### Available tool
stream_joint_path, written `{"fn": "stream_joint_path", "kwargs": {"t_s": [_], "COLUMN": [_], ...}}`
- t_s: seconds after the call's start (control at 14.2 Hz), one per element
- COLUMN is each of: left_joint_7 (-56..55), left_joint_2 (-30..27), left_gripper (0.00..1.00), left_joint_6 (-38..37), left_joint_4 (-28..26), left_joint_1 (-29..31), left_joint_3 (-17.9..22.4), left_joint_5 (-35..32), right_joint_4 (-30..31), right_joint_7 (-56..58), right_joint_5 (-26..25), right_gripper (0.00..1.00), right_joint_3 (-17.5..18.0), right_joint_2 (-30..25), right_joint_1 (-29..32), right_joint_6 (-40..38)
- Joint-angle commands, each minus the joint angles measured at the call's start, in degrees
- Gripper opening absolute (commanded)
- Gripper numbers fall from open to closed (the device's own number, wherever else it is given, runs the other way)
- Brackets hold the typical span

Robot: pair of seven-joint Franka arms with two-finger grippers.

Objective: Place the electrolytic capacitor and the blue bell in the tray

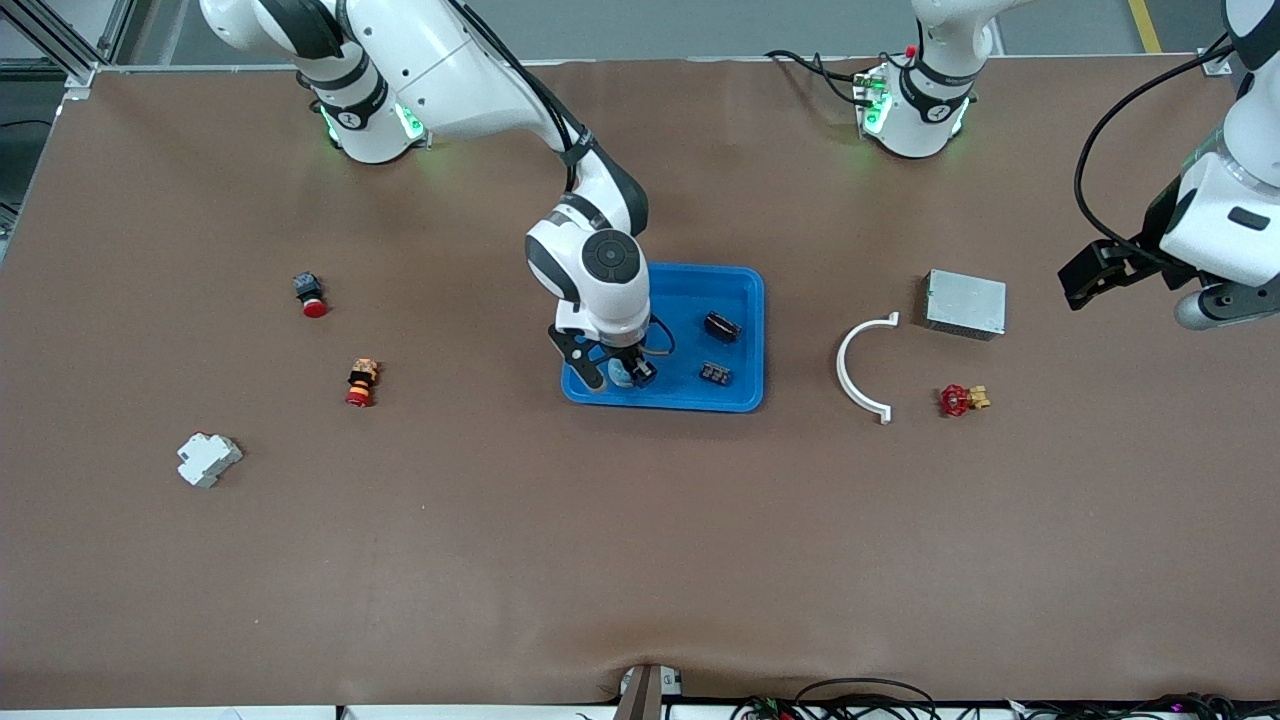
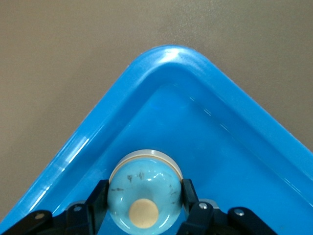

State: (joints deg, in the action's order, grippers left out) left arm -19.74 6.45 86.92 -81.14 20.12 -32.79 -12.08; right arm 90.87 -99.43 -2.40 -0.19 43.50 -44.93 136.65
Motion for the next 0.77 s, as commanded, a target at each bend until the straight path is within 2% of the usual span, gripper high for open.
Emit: {"fn": "stream_joint_path", "kwargs": {"t_s": [0.0,0.14,0.28,0.42,0.56,0.7], "left_joint_7": [4.9,9.7,10.2,10.1,10.4,10.4], "left_joint_2": [-3.4,-5.0,-5.7,-6.0,-6.6,-8.4], "left_gripper": [1.0,1.0,1.0,1.0,1.0,1.0], "left_joint_6": [-0.6,-1.0,-1.9,-3.2,-4.6,-4.6], "left_joint_4": [-1.7,-3.2,-3.5,-3.5,-3.8,-5.6], "left_joint_1": [-4.8,-11.1,-16.0,-18.9,-19.3,-22.3], "left_joint_3": [7.2,16.6,22.1,24.8,25.2,28.4], "left_joint_5": [2.9,7.2,8.6,8.6,9.1,9.1], "right_joint_4": [-1.6,-1.6,-1.6,-2.0,-2.7,-3.5], "right_joint_7": [-1.5,-1.6,-1.6,-1.4,-0.9,-0.1], "right_joint_5": [-2.1,-3.0,-3.0,-3.0,-3.0,-3.0], "right_gripper": [0.99,1.0,1.0,1.0,1.0,1.0], "right_joint_3": [-0.8,-0.7,-0.7,-0.7,-0.7,-0.6], "right_joint_2": [1.5,1.4,1.3,1.1,0.8,0.3], "right_joint_1": [-0.9,-0.9,-0.9,-0.6,-0.1,0.2], "right_joint_6": [0.0,0.0,-0.1,-0.6,-1.0,-3.2]}}
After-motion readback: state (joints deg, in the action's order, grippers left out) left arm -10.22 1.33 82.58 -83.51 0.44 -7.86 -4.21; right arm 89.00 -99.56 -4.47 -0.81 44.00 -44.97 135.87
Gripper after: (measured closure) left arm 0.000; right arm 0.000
